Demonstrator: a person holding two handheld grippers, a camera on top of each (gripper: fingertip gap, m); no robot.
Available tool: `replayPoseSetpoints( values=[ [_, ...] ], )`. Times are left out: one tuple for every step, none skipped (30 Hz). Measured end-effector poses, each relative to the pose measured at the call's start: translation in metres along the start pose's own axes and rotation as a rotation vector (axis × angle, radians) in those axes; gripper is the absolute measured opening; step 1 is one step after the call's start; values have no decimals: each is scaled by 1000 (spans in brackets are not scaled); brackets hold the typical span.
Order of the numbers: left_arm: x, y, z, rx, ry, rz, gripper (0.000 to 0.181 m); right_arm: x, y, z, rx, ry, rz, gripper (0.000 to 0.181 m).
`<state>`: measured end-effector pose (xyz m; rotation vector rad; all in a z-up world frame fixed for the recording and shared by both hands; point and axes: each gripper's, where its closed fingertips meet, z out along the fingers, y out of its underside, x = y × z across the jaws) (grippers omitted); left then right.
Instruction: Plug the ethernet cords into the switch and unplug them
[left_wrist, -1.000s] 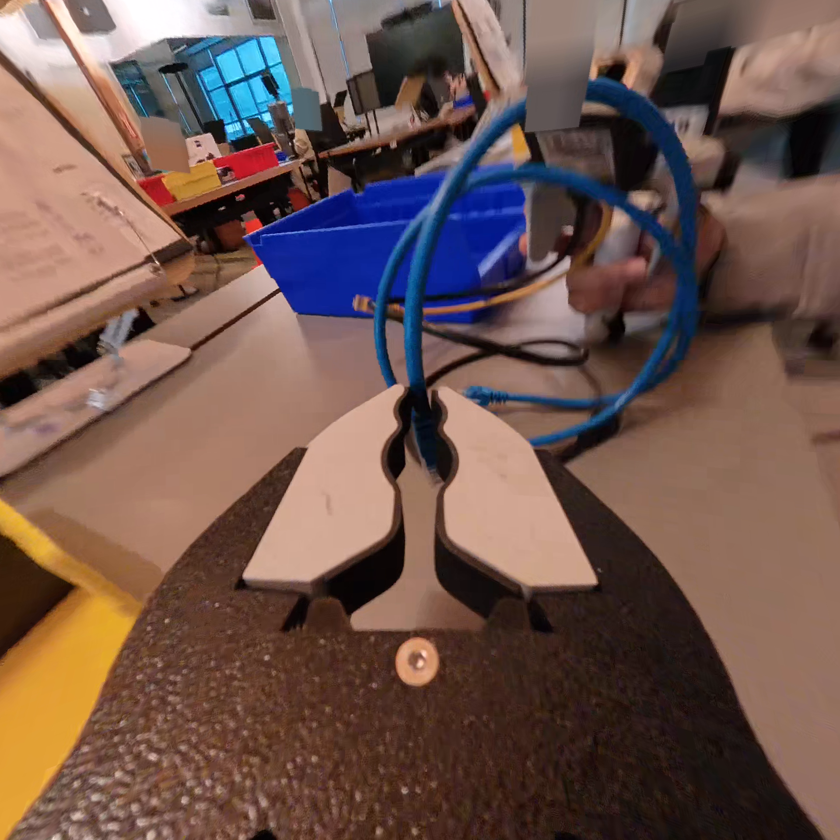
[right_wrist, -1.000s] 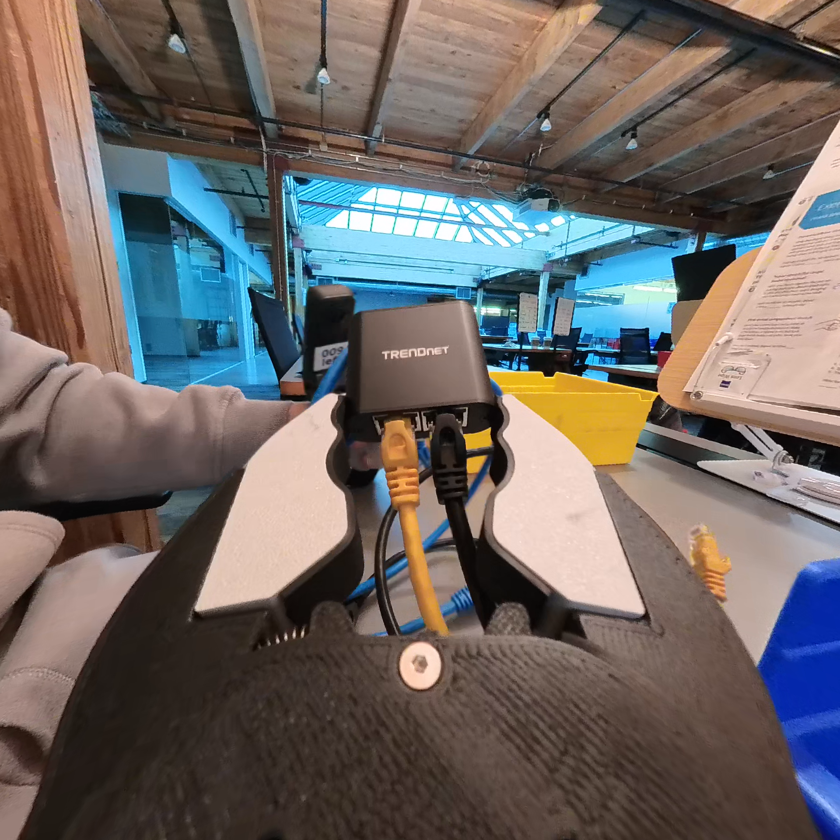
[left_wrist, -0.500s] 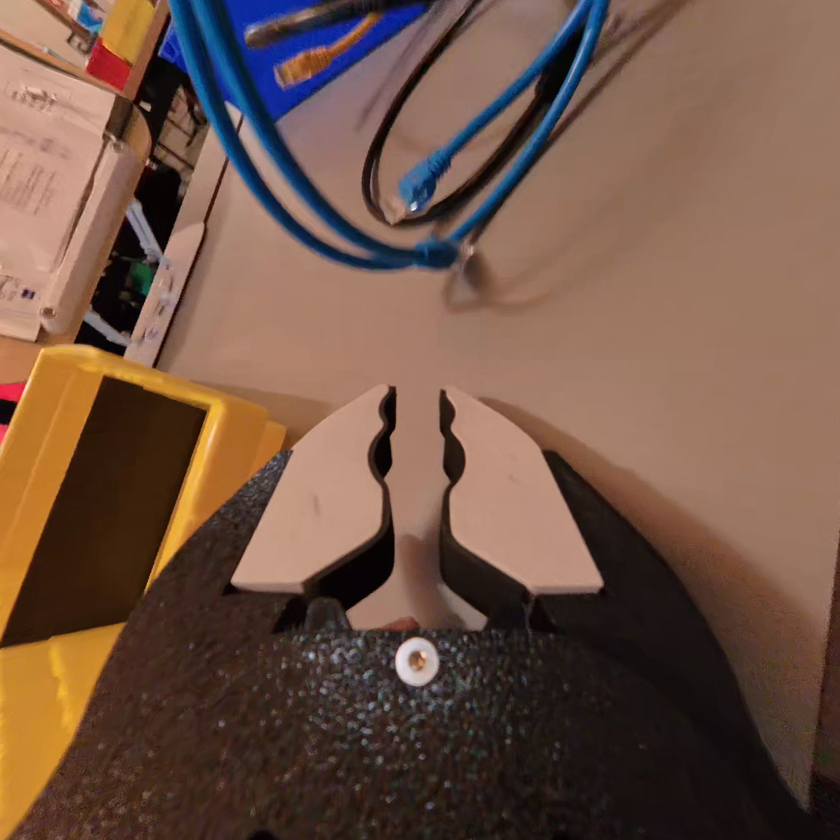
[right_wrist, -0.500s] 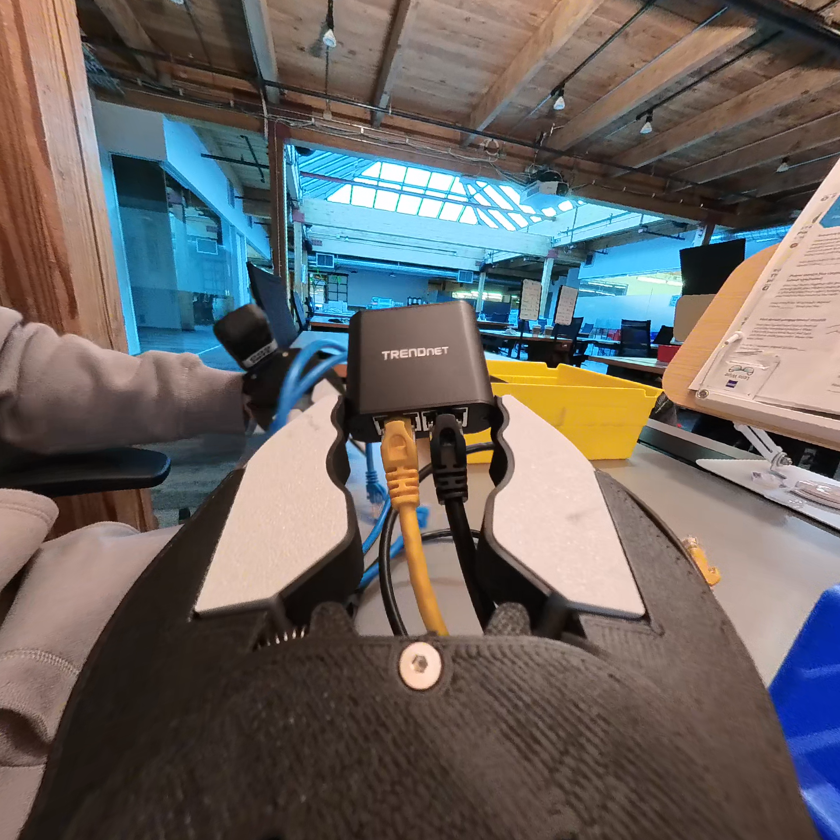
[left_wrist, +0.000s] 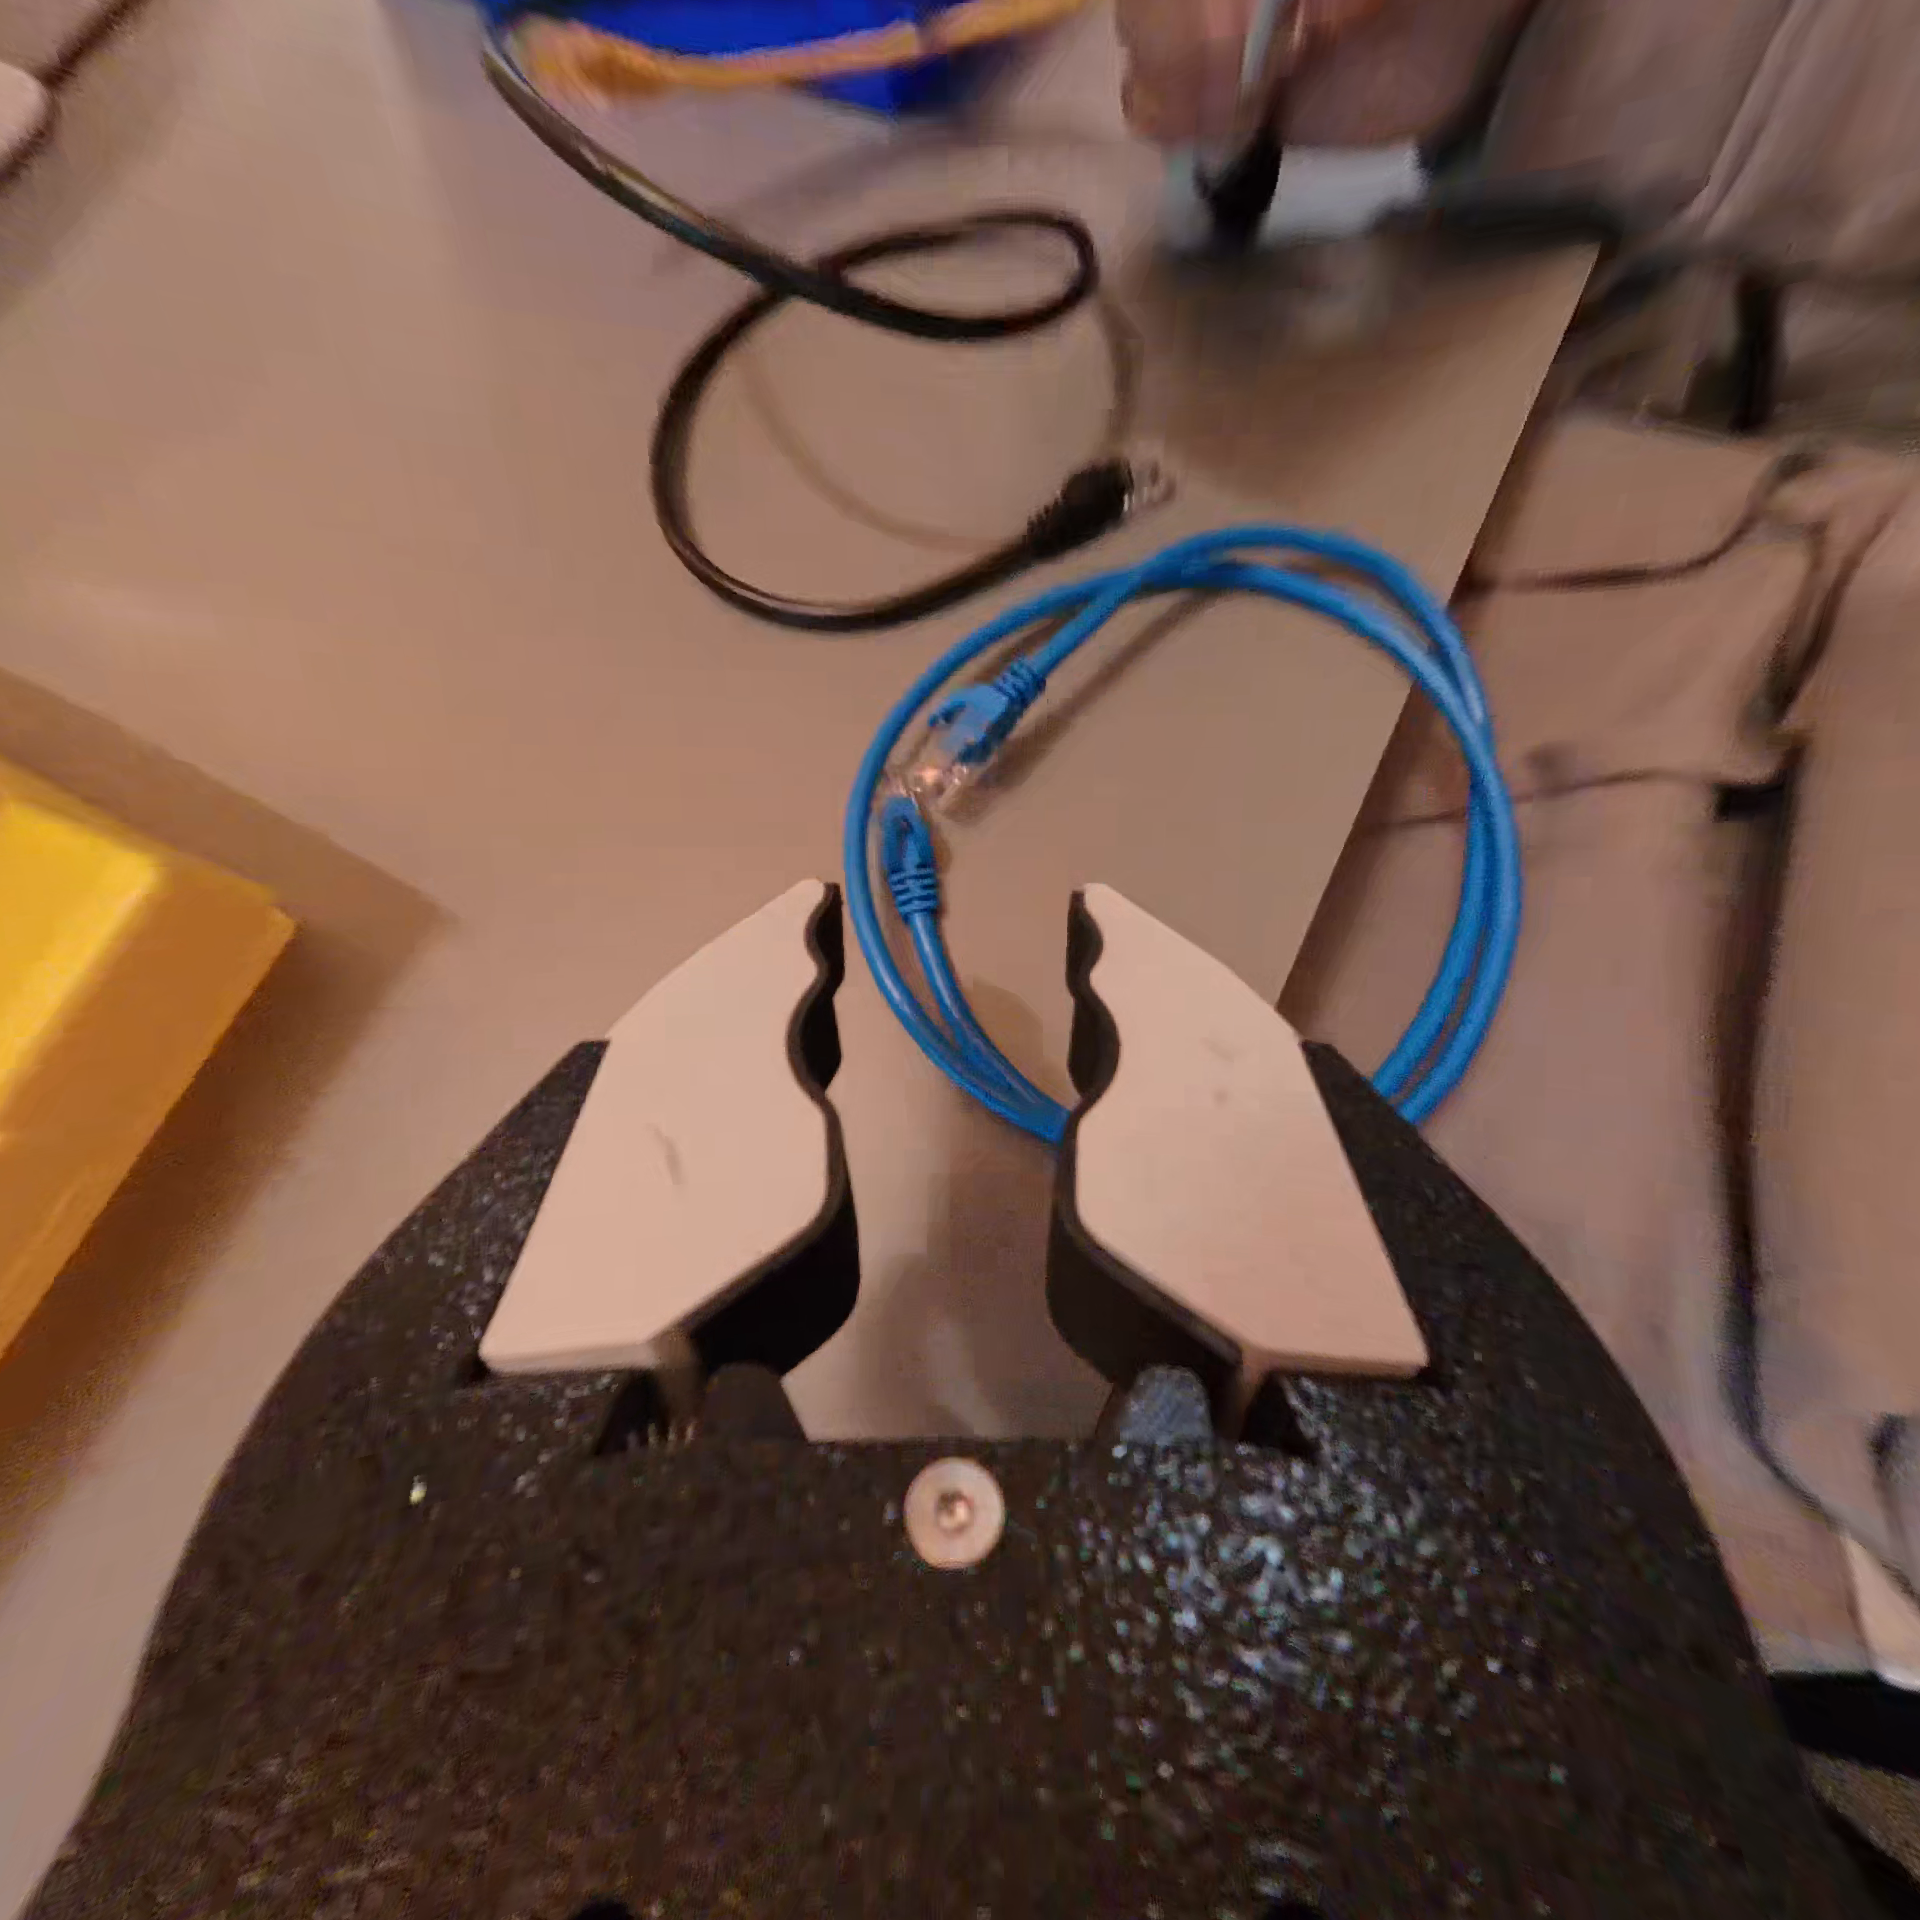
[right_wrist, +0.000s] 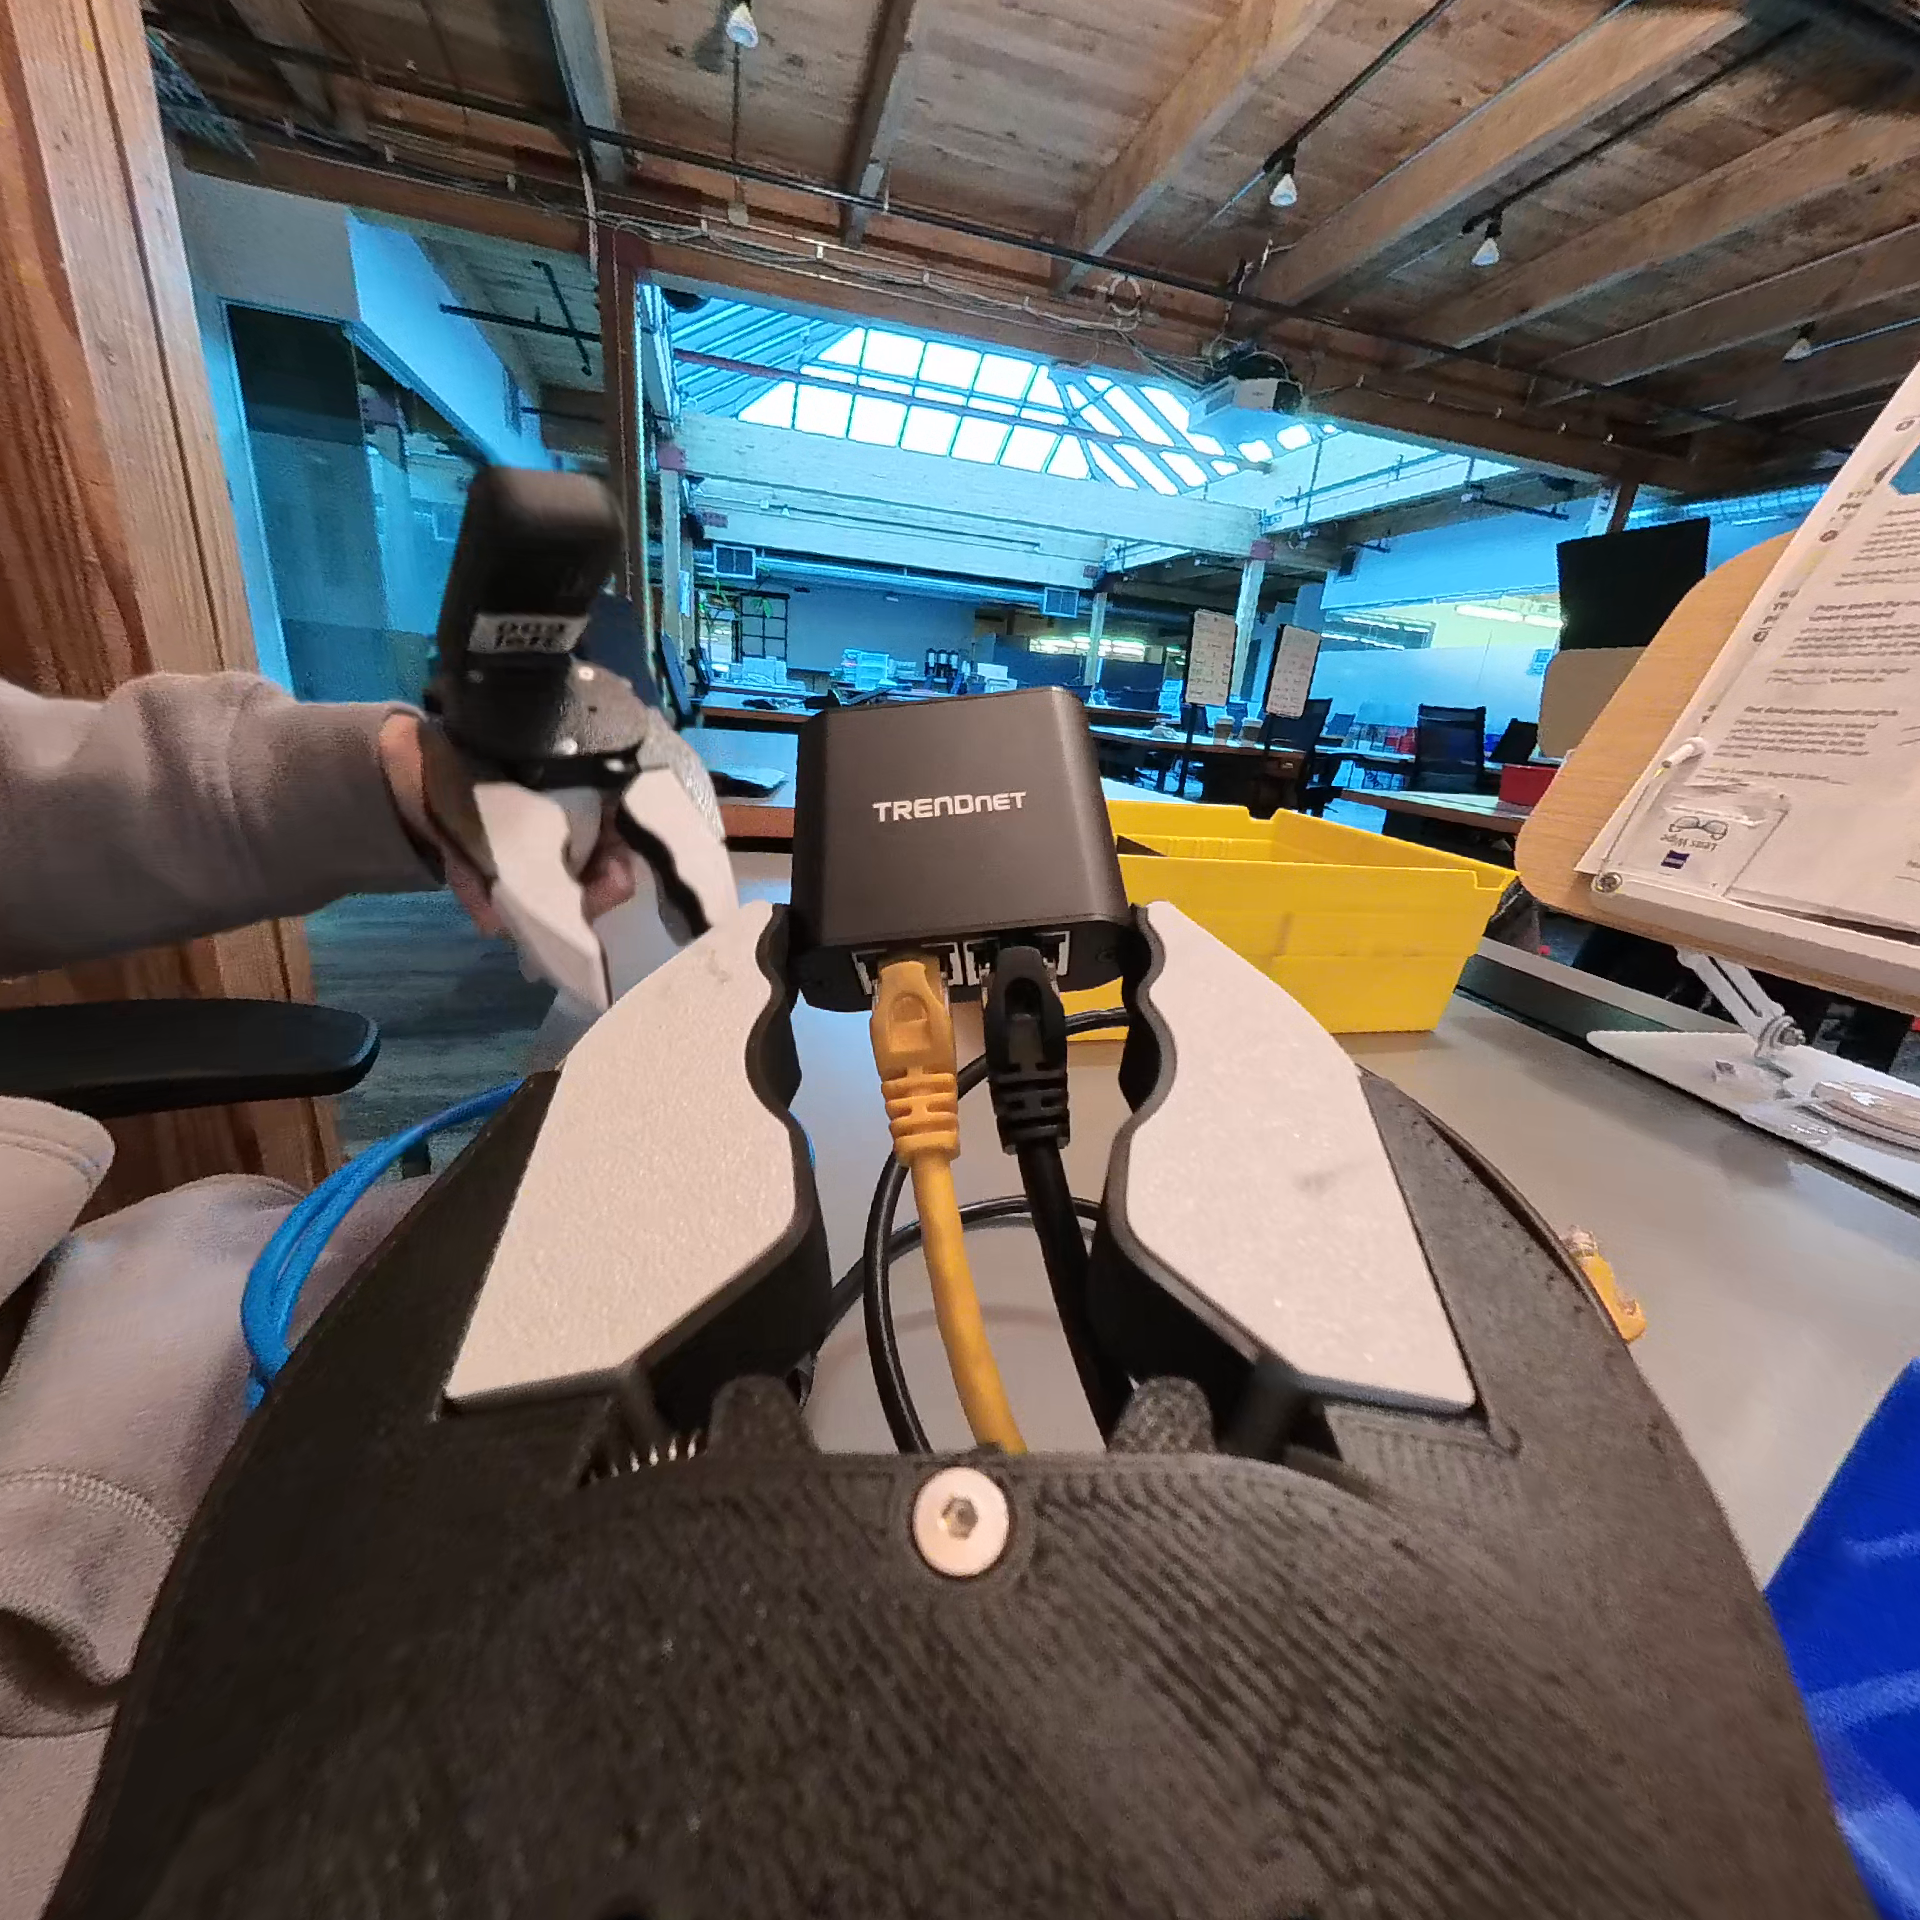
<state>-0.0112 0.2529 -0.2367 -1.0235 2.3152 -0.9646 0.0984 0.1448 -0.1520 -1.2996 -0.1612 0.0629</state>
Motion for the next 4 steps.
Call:
replayPoseSetpoints(
  values=[
    [4, 6, 10, -52, 2, 21, 35, 0, 0, 0, 1, -2, -1, 61],
    [7, 13, 20, -107, 6, 32, 30, 0, 0, 0, 3, -1, -1, 61],
    [5, 21, 28, -166, -16, 45, 25, 0, -1, -1, 5, 1, -1, 61],
    [-1, 29, 34, -223, -58, 73, 18, 0, -1, -1, 7, 4, -2, 61]
  ],
)
